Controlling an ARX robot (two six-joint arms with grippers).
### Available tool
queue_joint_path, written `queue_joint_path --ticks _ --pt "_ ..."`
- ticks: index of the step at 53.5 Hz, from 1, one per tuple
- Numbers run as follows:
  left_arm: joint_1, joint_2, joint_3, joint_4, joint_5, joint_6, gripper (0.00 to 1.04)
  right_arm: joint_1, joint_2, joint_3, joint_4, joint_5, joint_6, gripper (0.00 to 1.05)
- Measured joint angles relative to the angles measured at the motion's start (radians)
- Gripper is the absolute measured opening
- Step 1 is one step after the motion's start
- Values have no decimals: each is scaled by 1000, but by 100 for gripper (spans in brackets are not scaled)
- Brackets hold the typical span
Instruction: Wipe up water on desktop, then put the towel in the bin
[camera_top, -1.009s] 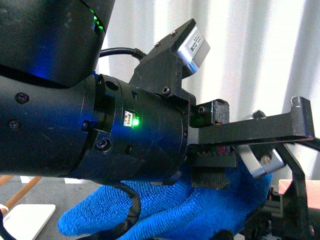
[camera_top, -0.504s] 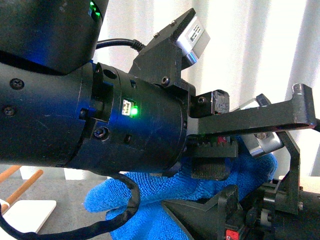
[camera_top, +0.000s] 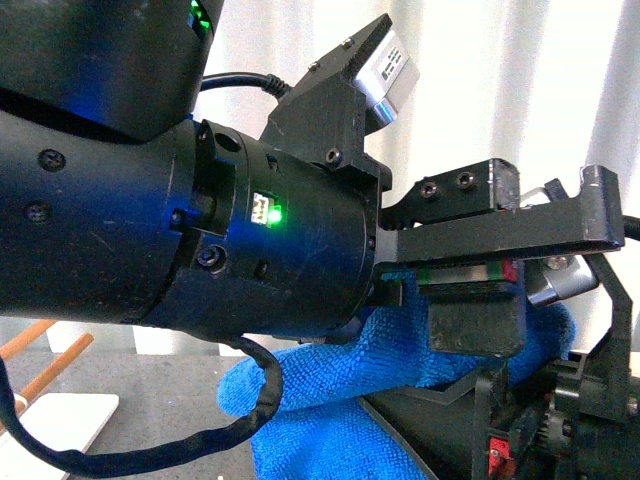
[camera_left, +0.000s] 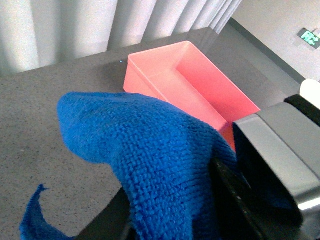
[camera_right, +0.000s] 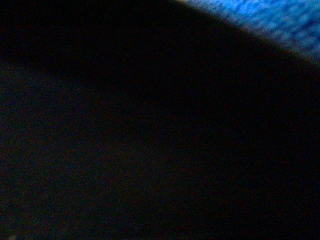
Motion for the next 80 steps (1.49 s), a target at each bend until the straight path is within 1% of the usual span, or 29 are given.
queue_joint_path --ticks 2,12,14,16,21,22,23,24,27,29,31,33,37,41,43,47,54,70,80 --pt "0 0 0 0 -3 0 60 -1 -2 0 -1 -1 0 8" --pt "4 1 0 0 -23 0 94 -10 -6 0 -2 -6 -3 8" --pt "5 2 0 -1 -23 0 98 -11 -6 0 -2 -6 -3 8" --pt "5 2 0 -1 -21 1 100 -11 -6 0 -5 -6 -3 8" --pt "5 3 0 -1 -24 2 97 -10 -6 0 -6 -5 -3 8" --pt "-2 6 -8 22 -70 15 96 -9 -6 0 -6 2 0 8" --pt "-15 5 -28 82 -152 39 93 -8 -6 0 -7 7 2 8" --pt "-24 1 -53 156 -241 69 89 -8 -4 0 -8 9 1 8" --pt "-30 -29 -155 350 -550 130 79 0 10 -3 -8 10 -1 8" --pt "-17 -72 -231 435 -700 158 71 6 20 -6 -7 10 -2 8" --pt "0 -109 -282 477 -771 176 66 9 27 -9 -6 9 -2 8" --pt "22 -147 -328 502 -808 183 61 10 32 -13 -6 10 -3 8" --pt "63 -212 -401 520 -809 195 52 10 40 -20 3 14 -4 8" --pt "111 -277 -476 529 -783 202 41 11 46 -21 8 19 -4 8" --pt "135 -304 -511 531 -763 204 36 13 48 -21 8 19 -4 8" --pt "185 -364 -589 531 -715 208 21 21 52 -21 10 14 -4 8" --pt "243 -450 -665 527 -642 211 4 23 53 -21 10 13 -4 8" --pt "366 -622 -786 473 -529 219 4 9 53 -23 10 6 -8 8" --pt "441 -758 -848 400 -450 219 4 -8 53 -25 6 5 -10 8"
